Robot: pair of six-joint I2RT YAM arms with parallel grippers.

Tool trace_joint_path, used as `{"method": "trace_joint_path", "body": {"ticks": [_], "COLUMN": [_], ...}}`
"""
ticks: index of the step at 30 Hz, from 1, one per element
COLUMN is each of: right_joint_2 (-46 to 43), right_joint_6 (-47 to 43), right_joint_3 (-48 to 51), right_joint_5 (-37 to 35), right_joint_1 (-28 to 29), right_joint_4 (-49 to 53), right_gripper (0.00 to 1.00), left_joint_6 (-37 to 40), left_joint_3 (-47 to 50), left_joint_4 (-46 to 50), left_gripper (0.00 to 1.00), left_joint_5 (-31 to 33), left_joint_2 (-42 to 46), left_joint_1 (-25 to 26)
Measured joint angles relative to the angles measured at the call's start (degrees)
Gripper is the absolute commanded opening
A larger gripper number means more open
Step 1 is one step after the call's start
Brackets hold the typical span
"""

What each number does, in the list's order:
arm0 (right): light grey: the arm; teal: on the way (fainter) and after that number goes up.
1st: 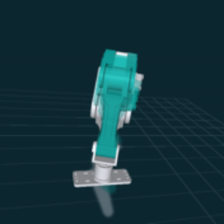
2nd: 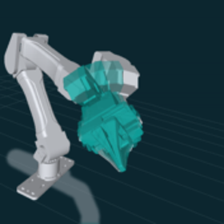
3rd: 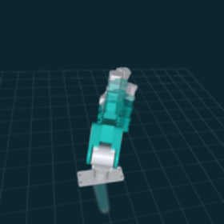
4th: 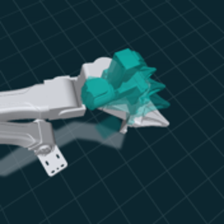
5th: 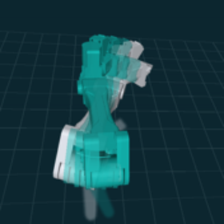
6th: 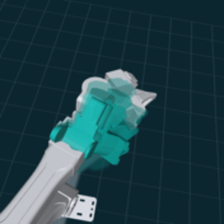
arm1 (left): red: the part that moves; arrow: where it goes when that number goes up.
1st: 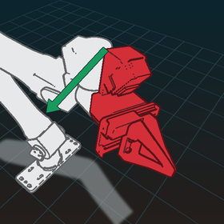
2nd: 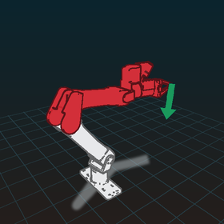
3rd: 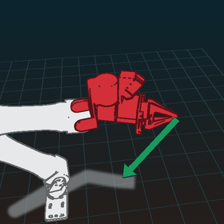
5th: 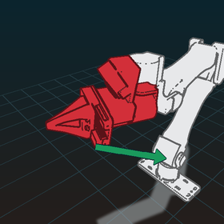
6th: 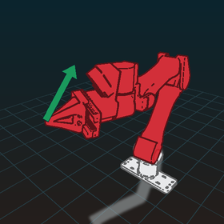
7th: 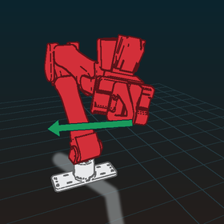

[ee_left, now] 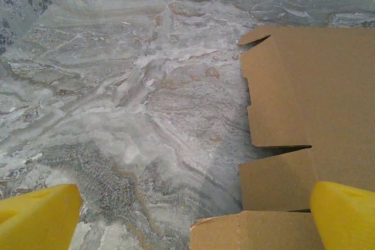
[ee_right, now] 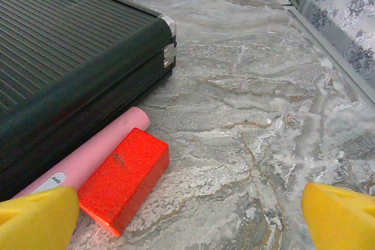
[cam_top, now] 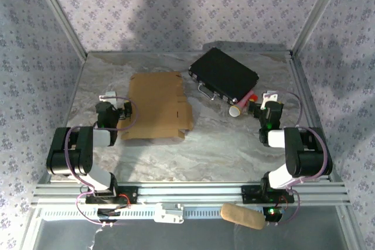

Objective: Fold the paper box

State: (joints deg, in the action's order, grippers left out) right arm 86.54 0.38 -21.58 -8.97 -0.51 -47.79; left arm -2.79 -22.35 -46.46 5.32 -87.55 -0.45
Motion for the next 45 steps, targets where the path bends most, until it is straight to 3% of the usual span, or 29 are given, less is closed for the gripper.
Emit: {"method": "trace_joint_path", "body": {"ticks": [24,27,29,33,35,37,39,42,45], "right_joint_2": [0.0,0.0,-0.2,-1.9,-6.2,-14.6,-25.2,-36.8,-40.4], "right_joint_6": [0.0,0.2,0.1,-1.0,-1.3,-1.5,0.0,11.5,27.6], "right_joint_3": [0.0,0.0,0.5,4.8,5.2,3.4,-1.7,-18.6,-34.8], "right_joint_5": [0.0,-3.4,-5.4,-8.8,-14.8,-16.2,-16.9,-15.3,-9.7], "right_joint_1": [0.0,1.2,2.3,4.7,7.7,10.1,11.5,11.2,6.6], "right_joint_4": [0.0,0.0,-0.6,-4.7,0.1,7.5,16.5,36.4,55.0], "right_gripper": [0.99,0.99,0.99,0.99,0.99,0.99,0.99,1.0,0.99], "left_joint_6": [0.0,-0.1,-0.5,-1.8,-4.0,-9.5,-16.9,-27.3,-36.8], "left_joint_3": [0.5,3.5,3.0,-9.5,-21.1,-32.2,-36.9,-39.1,-39.4], "left_joint_4": [-1.0,2.8,11.1,28.7,39.1,47.7,53.3,63.1,72.2], "left_gripper": [1.0,1.0,1.0,1.0,1.0,1.0,1.0,0.89,0.78], "left_joint_5": [0.8,6.4,9.1,15.2,15.8,17.2,17.2,11.5,6.2], "left_joint_2": [0.2,8.1,19.3,35.4,37.7,38.1,39.0,40.4,38.6], "left_joint_1": [0.3,2.6,4.7,9.8,11.8,12.2,10.9,7.8,11.6]}}
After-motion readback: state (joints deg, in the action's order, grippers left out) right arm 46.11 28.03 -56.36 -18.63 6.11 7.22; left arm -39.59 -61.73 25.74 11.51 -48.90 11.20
